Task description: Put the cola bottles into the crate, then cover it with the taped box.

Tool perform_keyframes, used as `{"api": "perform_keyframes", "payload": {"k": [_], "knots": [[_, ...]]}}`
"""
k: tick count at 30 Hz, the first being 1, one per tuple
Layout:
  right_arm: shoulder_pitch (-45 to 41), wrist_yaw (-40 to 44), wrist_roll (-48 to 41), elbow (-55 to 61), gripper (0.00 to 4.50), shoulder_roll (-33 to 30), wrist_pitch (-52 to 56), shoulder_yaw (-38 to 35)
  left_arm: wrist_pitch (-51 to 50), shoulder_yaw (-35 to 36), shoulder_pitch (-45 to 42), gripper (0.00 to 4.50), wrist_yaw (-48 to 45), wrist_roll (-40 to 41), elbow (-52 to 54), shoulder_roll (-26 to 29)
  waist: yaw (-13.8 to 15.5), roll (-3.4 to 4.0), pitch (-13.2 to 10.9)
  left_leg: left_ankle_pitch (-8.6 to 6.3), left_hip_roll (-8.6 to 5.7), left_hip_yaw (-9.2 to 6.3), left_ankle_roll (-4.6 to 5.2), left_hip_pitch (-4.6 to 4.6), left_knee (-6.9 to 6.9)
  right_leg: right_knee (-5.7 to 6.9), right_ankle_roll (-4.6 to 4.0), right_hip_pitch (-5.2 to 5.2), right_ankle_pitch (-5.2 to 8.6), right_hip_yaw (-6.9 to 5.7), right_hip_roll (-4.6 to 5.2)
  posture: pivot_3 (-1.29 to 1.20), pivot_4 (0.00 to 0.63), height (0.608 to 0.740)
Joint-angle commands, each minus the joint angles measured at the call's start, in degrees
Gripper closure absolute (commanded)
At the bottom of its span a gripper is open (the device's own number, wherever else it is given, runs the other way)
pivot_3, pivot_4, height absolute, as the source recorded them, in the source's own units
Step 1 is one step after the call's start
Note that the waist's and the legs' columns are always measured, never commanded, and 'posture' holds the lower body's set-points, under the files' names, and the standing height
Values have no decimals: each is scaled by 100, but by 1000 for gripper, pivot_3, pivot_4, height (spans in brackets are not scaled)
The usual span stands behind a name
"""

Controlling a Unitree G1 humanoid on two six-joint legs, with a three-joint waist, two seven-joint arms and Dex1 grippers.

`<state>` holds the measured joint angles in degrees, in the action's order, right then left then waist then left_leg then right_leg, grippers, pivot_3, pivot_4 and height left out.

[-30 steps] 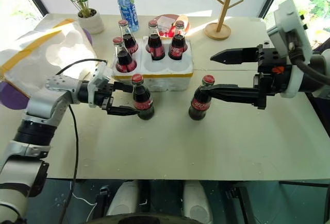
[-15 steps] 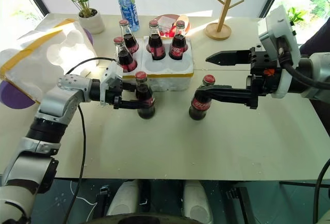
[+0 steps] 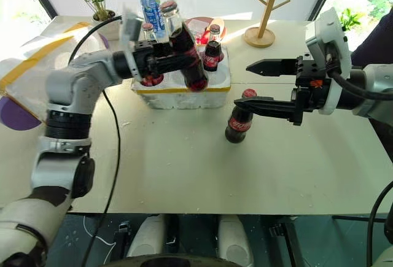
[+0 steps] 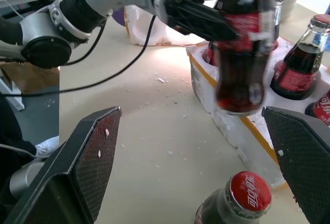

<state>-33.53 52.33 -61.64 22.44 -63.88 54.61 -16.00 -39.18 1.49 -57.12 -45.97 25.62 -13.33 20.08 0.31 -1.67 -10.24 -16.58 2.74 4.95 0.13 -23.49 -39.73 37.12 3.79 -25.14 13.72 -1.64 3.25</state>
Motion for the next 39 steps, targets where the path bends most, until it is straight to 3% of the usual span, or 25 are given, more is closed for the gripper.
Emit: {"api": "perform_keyframes", "payload": {"k": [1, 7, 18, 26, 30, 35, 39], "knots": [[17, -45, 162, 47, 0, -3, -130, -137, 556, 91, -274, 1882, 1134, -566, 141, -238, -11, 0, 0, 0, 2, 0, 0, 0, 0, 2, 0, -3, 0, 0, -3, 0, 150, 740], [104, -46, 508, -51, 0, 17, -236, -76, 332, -127, -208, 1882, 1683, -904, 290, -491, 42, 1, -1, 0, 3, 1, 0, -6, 4, -2, -1, -8, 1, -1, -4, 0, 150, 740], [155, -75, 1011, -162, 0, 240, -385, 88, -1242, -333, -249, 1882, 1929, -910, 564, -400, 37, 1, 0, 0, 1, 1, -1, -4, 0, 0, -1, -6, 1, -1, -3, 0, 150, 740], [21, -67, 1172, -241, 0, 352, -376, 203, -940, -909, -39, 1882, 1838, -1378, 199, -324, 24, 2, 0, 0, 1, 1, 0, -6, 0, -1, -1, -7, 1, -2, -4, 0, 150, 740], [-28, -61, 1194, -236, 0, 368, -340, 220, -776, -898, -33, 19, 1832, -1419, 106, -359, 30, 2, 0, 0, 2, 1, 0, -5, 1, -1, -1, -8, 1, -1, -5, 0, 150, 740], [-30, -26, 1195, -233, 0, 302, -302, 149, -902, -365, -256, 19, 1326, -839, 437, -204, 29, 2, 0, 0, 1, 1, 0, -5, -1, 0, -1, -6, 1, -1, -3, 0, 150, 740], [18, 80, 1047, -195, 0, 192, -226, -75, -1219, 469, -604, 19, 471, 311, 738, 97, 33, 2, -2, 0, 4, 0, -1, -8, -1, 1, -1, -9, 1, -3, -3, 0, 150, 740]]}}
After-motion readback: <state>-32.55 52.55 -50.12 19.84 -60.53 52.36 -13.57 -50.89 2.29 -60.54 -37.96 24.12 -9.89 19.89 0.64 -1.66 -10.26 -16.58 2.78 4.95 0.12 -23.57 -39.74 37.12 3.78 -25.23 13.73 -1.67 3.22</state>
